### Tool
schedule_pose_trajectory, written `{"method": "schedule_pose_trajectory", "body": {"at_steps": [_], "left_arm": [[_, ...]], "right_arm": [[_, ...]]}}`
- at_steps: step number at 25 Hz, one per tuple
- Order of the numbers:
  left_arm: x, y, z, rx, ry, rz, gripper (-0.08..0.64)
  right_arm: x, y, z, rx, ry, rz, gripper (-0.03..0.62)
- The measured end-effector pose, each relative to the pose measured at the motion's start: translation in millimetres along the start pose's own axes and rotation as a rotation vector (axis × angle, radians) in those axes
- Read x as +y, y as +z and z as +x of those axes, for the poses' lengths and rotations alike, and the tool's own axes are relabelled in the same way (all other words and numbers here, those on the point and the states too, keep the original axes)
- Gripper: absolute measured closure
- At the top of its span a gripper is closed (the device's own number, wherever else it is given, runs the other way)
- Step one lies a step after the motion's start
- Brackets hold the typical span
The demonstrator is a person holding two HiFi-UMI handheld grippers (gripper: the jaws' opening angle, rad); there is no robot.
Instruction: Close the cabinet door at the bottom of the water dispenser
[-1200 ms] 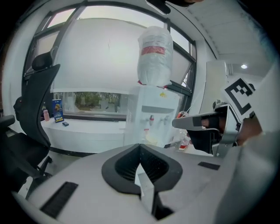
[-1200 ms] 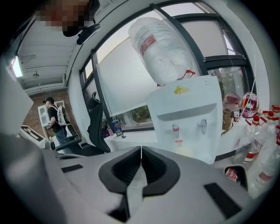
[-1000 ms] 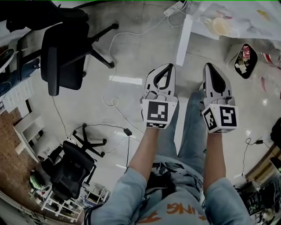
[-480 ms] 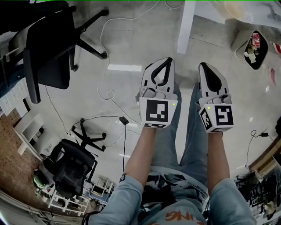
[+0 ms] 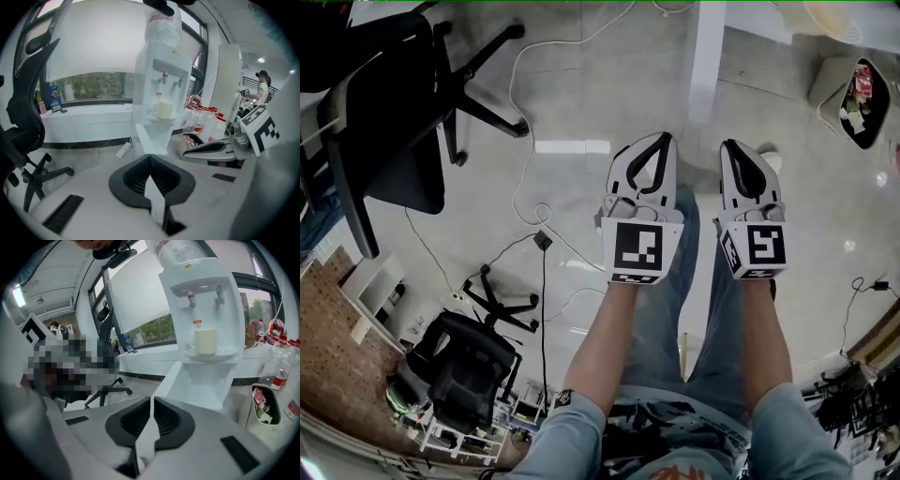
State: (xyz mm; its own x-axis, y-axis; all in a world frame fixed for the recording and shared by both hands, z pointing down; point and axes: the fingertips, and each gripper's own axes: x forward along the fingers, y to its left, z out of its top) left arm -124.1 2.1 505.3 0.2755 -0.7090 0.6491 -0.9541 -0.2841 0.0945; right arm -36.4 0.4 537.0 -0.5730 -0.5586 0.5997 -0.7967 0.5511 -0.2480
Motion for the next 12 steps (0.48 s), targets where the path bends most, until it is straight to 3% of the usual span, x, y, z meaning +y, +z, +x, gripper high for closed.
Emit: {"method": "schedule_pose_trajectory", "body": {"at_steps": [8, 9, 11, 12], "left_arm": [[3.4, -30.7, 27.0, 0.034, -0.031, -0.010, 0.540], [3.1, -36.1, 28.1, 0.041, -0.034, -0.013, 0.540], [4.8, -45.5, 30.8, 0.053, -0.034, -0.022, 0.540], [6.3, -48.7, 32.6, 0.057, -0.034, -0.028, 0.540]], "right_arm": [[-1.1, -43.6, 36.6, 0.038, -0.012, -0.029, 0.558], [1.4, -51.5, 40.9, 0.053, -0.007, -0.032, 0.541], [7.8, -65.5, 52.1, 0.084, 0.009, -0.030, 0.419], [9.8, -69.7, 58.1, 0.095, 0.008, -0.034, 0.419]]}}
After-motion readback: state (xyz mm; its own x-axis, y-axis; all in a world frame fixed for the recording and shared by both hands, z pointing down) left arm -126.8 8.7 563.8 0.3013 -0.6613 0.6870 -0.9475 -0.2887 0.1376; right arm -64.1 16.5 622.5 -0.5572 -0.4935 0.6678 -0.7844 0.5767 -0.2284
